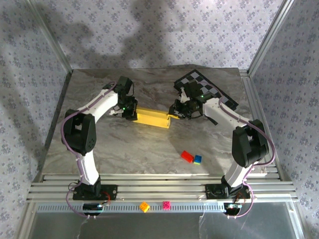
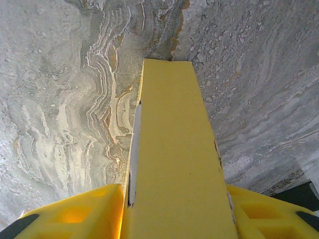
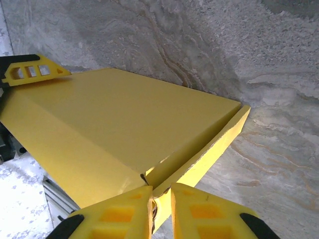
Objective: Fold the paper box
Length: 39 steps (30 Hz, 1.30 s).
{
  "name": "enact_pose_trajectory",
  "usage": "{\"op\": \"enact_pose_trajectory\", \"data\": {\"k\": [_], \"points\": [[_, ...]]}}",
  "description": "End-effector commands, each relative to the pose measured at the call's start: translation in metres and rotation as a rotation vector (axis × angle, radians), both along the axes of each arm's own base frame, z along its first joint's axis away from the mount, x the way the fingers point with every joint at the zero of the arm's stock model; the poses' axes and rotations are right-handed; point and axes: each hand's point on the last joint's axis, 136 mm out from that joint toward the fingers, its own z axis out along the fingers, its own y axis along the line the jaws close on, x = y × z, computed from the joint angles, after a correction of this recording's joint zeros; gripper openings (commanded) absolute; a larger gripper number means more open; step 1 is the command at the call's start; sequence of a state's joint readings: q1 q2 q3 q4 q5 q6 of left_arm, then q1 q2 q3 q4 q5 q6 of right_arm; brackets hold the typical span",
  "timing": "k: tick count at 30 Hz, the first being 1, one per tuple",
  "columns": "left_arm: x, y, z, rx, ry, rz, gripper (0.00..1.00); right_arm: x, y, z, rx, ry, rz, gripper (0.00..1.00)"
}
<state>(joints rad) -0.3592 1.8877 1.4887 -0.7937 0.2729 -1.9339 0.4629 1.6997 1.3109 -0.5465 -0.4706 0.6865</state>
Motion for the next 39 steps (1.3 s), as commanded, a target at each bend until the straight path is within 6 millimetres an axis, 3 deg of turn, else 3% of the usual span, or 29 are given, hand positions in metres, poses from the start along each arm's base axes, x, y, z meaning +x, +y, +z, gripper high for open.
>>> {"op": "enact_pose_trajectory", "data": {"k": [1, 5, 10, 13, 17, 21, 28, 33, 39], "points": [[-0.007, -0.003, 0.001, -0.009, 0.021, -0.021, 0.48, -0.037, -0.010, -0.056, -0.168, 0.150, 0.045, 0.19], [-0.007, -0.002, 0.000, -0.011, 0.021, -0.020, 0.48, -0.041, -0.011, -0.064, -0.204, 0.161, 0.046, 0.21], [-0.007, -0.001, 0.001, -0.012, 0.020, -0.016, 0.48, -0.047, -0.026, -0.078, -0.302, 0.182, 0.044, 0.21], [-0.007, 0.000, 0.001, -0.011, 0.020, -0.014, 0.48, -0.048, -0.033, -0.079, -0.353, 0.169, 0.035, 0.03], [-0.007, 0.001, 0.000, -0.012, 0.022, -0.013, 0.48, -0.044, -0.033, -0.074, -0.349, 0.133, 0.026, 0.00], [-0.008, 0.002, -0.001, -0.009, 0.026, -0.011, 0.48, -0.038, -0.032, -0.054, -0.345, 0.051, 0.062, 0.05], [-0.009, 0.005, -0.002, -0.004, 0.023, 0.000, 0.47, -0.025, -0.029, 0.010, -0.170, -0.062, 0.002, 0.19], [-0.007, 0.004, -0.002, -0.006, 0.022, -0.002, 0.47, -0.020, -0.019, 0.027, -0.035, -0.011, -0.050, 0.22], [-0.007, 0.004, -0.002, -0.004, 0.023, -0.001, 0.47, 0.000, -0.004, 0.043, 0.112, 0.084, -0.181, 0.31]]}}
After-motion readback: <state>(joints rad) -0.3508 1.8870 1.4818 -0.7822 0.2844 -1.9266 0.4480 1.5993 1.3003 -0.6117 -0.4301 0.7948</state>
